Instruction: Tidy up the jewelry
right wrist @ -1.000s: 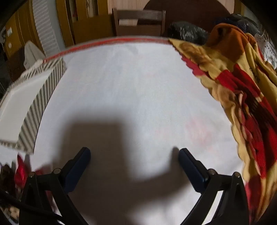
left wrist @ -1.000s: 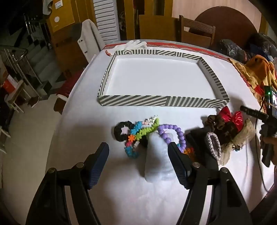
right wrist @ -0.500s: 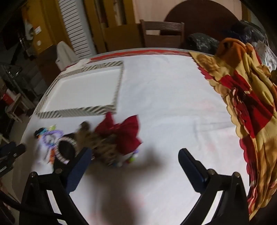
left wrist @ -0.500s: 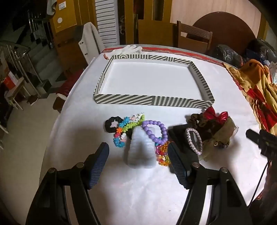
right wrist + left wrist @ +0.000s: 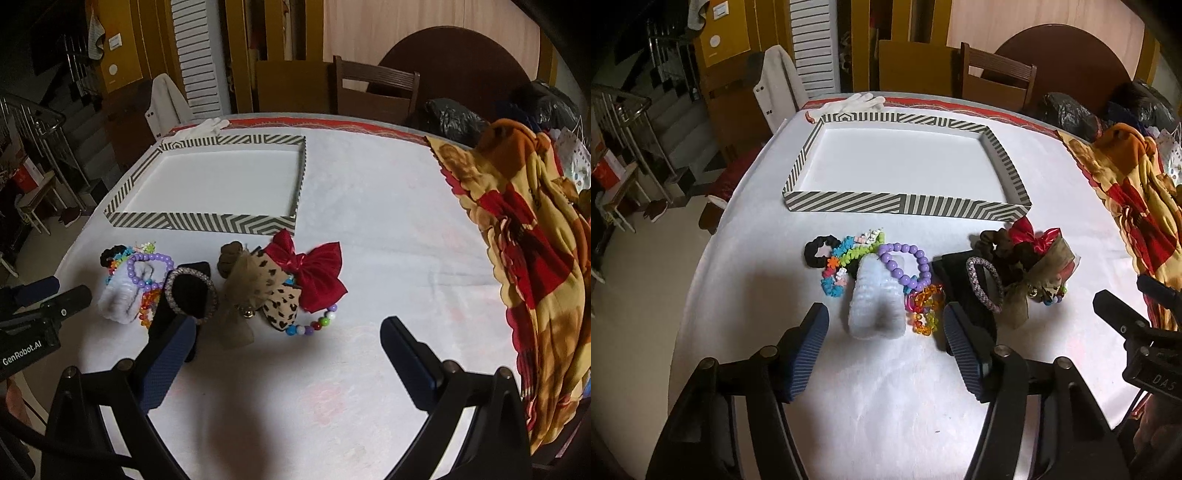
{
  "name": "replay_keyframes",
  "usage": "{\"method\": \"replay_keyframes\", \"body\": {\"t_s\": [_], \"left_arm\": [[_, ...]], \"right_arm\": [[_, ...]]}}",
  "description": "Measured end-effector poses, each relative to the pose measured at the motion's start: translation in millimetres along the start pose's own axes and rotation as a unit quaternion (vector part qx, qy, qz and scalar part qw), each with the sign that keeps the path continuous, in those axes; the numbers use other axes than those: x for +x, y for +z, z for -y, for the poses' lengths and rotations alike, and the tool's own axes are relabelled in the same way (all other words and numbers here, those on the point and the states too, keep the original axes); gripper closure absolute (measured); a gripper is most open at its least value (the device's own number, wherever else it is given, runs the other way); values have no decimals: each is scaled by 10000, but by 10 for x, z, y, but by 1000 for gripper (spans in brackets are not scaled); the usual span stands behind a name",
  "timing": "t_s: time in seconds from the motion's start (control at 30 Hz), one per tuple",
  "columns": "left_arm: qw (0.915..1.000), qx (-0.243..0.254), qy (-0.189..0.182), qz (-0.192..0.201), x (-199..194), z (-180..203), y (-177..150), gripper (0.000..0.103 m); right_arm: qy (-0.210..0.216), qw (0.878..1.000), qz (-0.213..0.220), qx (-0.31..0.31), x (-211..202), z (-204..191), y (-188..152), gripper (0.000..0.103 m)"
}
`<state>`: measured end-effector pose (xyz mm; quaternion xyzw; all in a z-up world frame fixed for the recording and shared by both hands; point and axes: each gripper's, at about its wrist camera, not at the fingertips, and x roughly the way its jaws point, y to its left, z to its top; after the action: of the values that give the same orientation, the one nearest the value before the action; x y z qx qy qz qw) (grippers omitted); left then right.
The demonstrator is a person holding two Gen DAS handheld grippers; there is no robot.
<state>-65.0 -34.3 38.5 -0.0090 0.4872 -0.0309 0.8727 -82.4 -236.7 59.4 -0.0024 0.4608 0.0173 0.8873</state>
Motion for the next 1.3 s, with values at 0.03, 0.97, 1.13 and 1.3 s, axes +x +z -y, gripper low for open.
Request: {"method": "replay_keyframes", "body": {"t_s": [0.03,0.97,1.13,1.3], "left_arm": [[10000,-5,0,8,-7,-5,-16,44],[9998,-122,-30,-151,49,-36,-84,44],[9999,-108,7,-129,41,-5,-107,44],[9998,-129,-13,-165,64,-27,-71,44]], "right_arm": [[-5,10000,5,-17,-11,-11,6,1],[68,9997,-125,-186,25,-86,-11,1],[161,9995,-201,-185,50,-77,-22,1],[199,9993,-227,-197,72,-58,-22,1]]}}
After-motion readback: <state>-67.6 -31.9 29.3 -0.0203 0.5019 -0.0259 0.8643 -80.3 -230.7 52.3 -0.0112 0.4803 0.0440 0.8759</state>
